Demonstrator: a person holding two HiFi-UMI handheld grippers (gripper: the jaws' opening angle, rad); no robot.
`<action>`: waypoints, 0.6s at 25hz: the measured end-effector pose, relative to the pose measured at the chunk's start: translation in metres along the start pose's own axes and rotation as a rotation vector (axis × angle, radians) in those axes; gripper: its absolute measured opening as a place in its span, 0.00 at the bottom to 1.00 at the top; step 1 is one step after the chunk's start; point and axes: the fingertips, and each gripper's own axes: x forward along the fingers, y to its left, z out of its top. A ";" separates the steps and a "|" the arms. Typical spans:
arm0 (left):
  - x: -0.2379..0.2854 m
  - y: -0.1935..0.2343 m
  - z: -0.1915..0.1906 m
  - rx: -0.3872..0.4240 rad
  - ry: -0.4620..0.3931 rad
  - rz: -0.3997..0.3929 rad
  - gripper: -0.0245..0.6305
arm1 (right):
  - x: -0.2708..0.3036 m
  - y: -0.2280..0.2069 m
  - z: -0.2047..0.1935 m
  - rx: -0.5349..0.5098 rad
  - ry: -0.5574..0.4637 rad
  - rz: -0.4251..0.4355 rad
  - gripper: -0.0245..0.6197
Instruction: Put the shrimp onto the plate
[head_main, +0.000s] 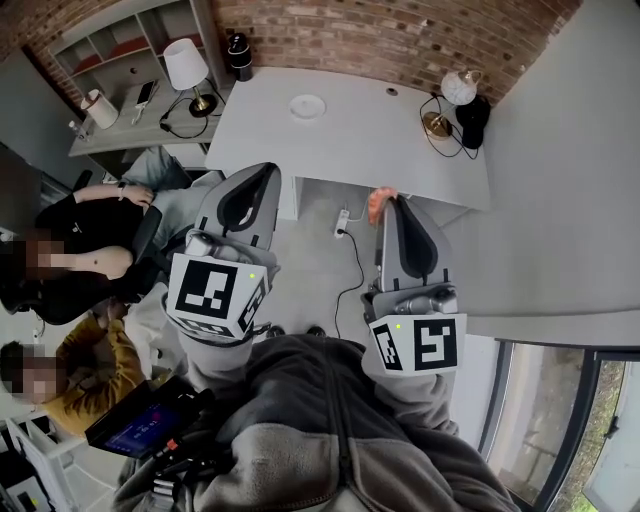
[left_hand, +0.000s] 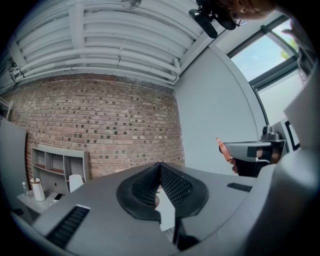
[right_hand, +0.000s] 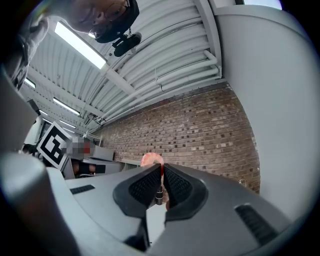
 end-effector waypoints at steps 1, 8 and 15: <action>-0.001 -0.003 0.000 -0.005 -0.011 0.018 0.04 | -0.003 -0.003 -0.003 0.002 -0.001 0.007 0.06; -0.005 -0.006 -0.003 -0.057 -0.032 0.067 0.04 | -0.013 -0.009 -0.014 0.021 0.007 0.043 0.06; -0.001 -0.018 -0.010 -0.080 -0.004 0.022 0.04 | -0.017 -0.008 -0.019 0.034 0.033 0.054 0.06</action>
